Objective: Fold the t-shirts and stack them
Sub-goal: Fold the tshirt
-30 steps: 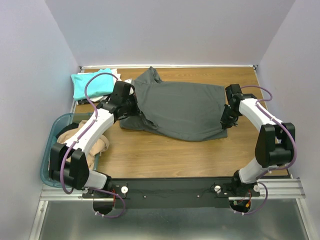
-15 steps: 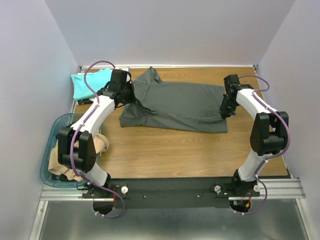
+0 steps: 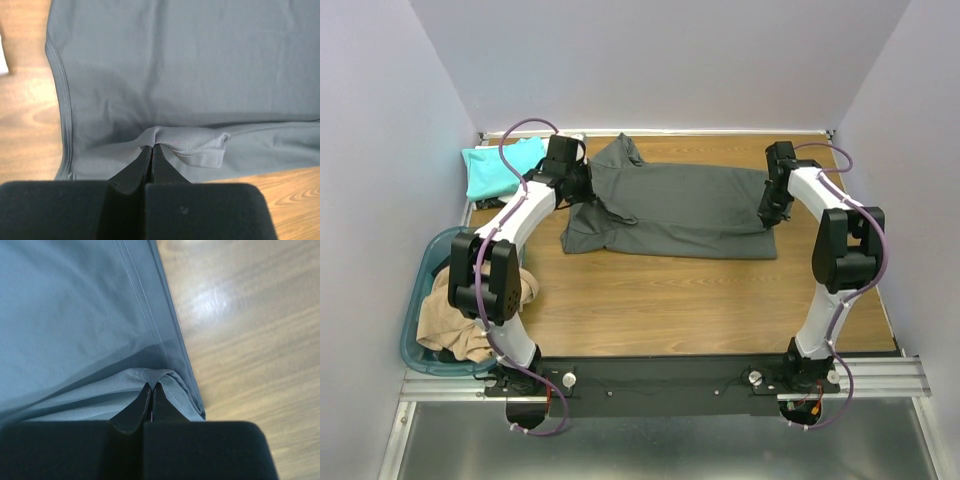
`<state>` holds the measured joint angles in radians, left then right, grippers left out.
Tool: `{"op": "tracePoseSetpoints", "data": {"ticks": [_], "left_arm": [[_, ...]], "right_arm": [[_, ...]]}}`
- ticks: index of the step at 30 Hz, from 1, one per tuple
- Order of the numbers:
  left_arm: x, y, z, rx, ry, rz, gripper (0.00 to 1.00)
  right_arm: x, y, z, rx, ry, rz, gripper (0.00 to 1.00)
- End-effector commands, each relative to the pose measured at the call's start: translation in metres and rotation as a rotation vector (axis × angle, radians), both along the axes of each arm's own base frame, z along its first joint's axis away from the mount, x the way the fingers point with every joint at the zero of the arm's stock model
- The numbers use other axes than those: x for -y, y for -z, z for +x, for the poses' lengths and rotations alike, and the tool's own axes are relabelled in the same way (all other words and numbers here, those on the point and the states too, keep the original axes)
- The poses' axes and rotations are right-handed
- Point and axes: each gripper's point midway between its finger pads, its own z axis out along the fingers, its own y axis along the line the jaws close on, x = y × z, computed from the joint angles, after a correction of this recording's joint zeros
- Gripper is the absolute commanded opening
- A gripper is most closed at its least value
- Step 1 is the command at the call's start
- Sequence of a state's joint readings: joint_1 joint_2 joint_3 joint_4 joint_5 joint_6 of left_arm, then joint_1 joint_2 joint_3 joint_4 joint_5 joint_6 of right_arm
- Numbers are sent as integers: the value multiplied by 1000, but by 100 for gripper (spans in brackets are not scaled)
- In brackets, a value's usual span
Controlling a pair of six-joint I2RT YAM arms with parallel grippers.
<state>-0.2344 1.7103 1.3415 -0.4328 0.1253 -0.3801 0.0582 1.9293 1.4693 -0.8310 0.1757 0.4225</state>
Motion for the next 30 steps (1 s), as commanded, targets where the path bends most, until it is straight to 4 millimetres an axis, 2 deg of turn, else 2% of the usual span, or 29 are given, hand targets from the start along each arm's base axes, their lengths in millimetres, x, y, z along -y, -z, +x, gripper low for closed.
{"op": "tracePoseSetpoints", "data": {"ticks": [1, 7, 15, 25, 27, 29, 30], "left_arm": [[0, -11, 22, 60, 27, -7, 0], [5, -11, 36, 68, 54, -16, 0], [12, 2, 50, 55, 101, -10, 0], [11, 10, 76, 42, 79, -16, 0], [14, 14, 81, 30, 82, -41, 9], [18, 5, 89, 50, 94, -92, 36], [20, -4, 95, 73, 84, -128, 53]], "right_arm": [[9, 2, 15, 14, -5, -39, 0], [11, 4, 20, 12, -4, -49, 0], [15, 2, 21, 18, 4, -69, 0], [16, 5, 38, 30, 5, -70, 0], [16, 7, 40, 28, 6, -68, 1], [14, 7, 42, 31, 5, -60, 5], [14, 5, 44, 37, 8, -54, 10]]}}
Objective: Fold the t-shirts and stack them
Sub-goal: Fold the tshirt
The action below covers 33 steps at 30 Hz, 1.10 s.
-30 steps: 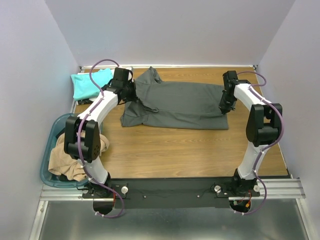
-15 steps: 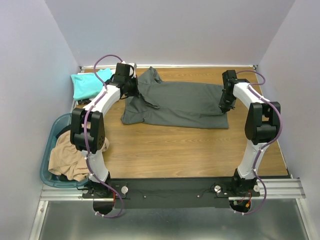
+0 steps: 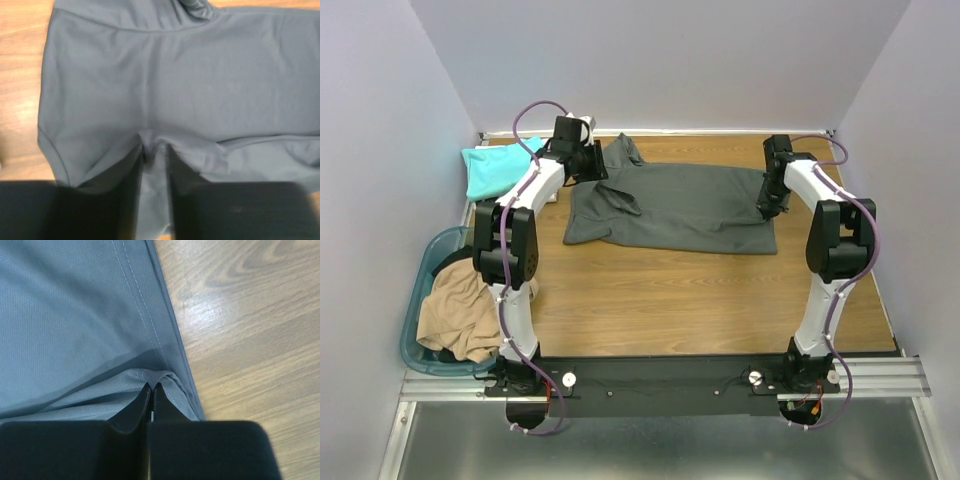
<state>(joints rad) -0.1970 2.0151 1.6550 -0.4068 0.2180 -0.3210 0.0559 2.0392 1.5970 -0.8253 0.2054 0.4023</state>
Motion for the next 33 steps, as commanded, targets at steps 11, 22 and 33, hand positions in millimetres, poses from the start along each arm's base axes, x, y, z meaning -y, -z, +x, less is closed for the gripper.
{"op": "tracePoseSetpoints", "data": {"ticks": [11, 22, 33], "left_arm": [[-9, -49, -22, 92, -9, -91, 68], [-54, 28, -143, -113, -136, 44, 69], [-65, 61, -171, -173, -180, 46, 72]], "right_arm": [[3, -47, 17, 130, -6, 12, 67], [-4, -26, -52, 68, -19, 94, 63], [-3, 5, -89, 44, 5, 137, 56]]}}
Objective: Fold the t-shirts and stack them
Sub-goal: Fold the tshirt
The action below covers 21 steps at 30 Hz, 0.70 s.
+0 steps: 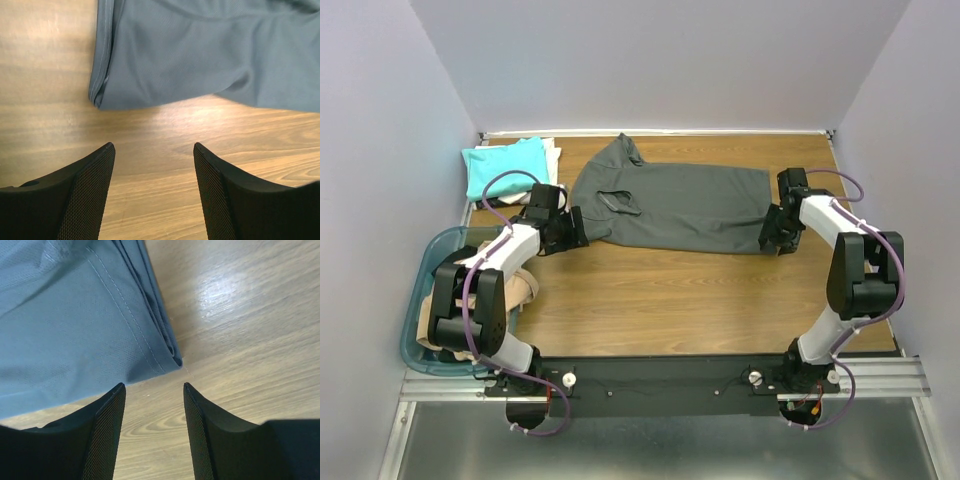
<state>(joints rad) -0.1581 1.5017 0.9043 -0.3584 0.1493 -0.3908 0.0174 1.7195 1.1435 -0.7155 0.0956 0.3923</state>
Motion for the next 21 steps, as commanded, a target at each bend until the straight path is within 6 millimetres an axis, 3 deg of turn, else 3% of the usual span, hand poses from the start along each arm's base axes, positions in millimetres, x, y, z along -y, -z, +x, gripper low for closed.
{"op": "tracePoseSetpoints", "data": {"ticks": [1, 6, 10, 18, 21], "left_arm": [[-8, 3, 4, 25, -48, 11, 72], [-18, 15, 12, 2, -104, 28, 72], [-23, 19, 17, 5, -141, 24, 72], [-17, 23, 29, 18, -134, -10, 72], [-16, 26, 32, 18, -134, -18, 66]], "right_arm": [[-3, -3, 6, 71, 10, 39, 56], [-4, 2, 4, 74, 18, 45, 56], [9, 6, 2, 80, 53, 40, 57], [14, 9, 6, 106, 67, 48, 56], [15, 13, 5, 98, 64, 52, 56]]}}
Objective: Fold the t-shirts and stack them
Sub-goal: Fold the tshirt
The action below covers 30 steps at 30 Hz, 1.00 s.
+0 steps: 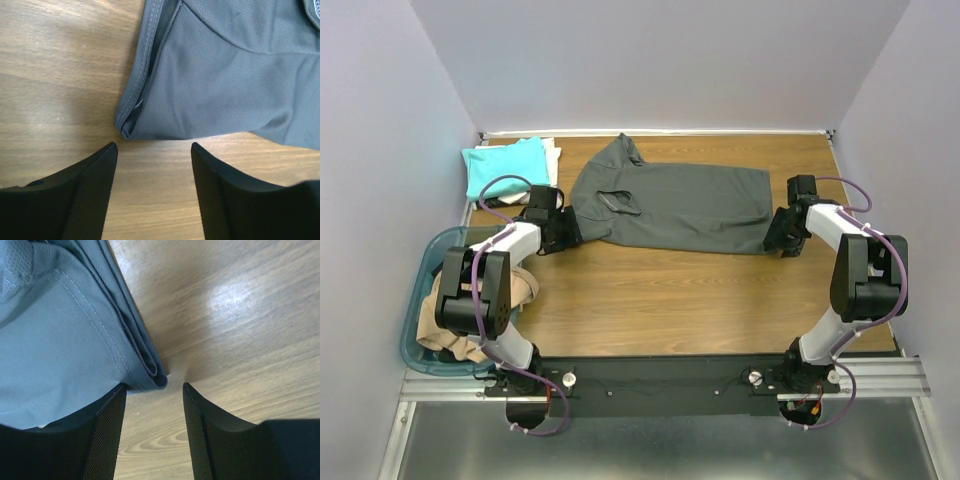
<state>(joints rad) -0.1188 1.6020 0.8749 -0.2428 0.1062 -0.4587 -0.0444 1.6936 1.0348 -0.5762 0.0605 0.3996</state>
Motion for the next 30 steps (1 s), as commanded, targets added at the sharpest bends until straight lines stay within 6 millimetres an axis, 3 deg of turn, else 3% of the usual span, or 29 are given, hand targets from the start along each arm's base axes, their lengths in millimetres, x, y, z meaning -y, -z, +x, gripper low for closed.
{"op": "tracePoseSetpoints", "data": {"ticks": [1, 6, 8, 13, 15, 17, 20, 24, 30], "left_arm": [[2, -4, 17, 40, -14, -17, 63], [0, 4, 19, 30, -18, -9, 57], [0, 6, 20, 31, -16, -9, 49], [-2, 11, 24, 27, -23, 1, 39], [-3, 13, 25, 22, -27, 8, 29], [-5, 14, 28, 23, -30, 14, 13], [-8, 12, 33, 29, -30, 28, 2], [-19, 7, 36, 26, -46, 77, 0], [-34, -13, 29, 42, -79, 131, 0]], "right_arm": [[1, -2, 5, 38, 4, 17, 55], [-2, 6, 5, 36, 1, 36, 50], [-3, 8, 5, 33, -1, 40, 47], [-2, 11, 4, 25, -3, 37, 35], [-1, 11, 2, 23, 0, 31, 29], [0, 12, 1, 20, 1, 24, 23], [2, 13, -2, 15, 1, 19, 16], [5, 11, -3, 19, 13, 2, 0], [13, 2, -9, 22, 40, -37, 0]]}}
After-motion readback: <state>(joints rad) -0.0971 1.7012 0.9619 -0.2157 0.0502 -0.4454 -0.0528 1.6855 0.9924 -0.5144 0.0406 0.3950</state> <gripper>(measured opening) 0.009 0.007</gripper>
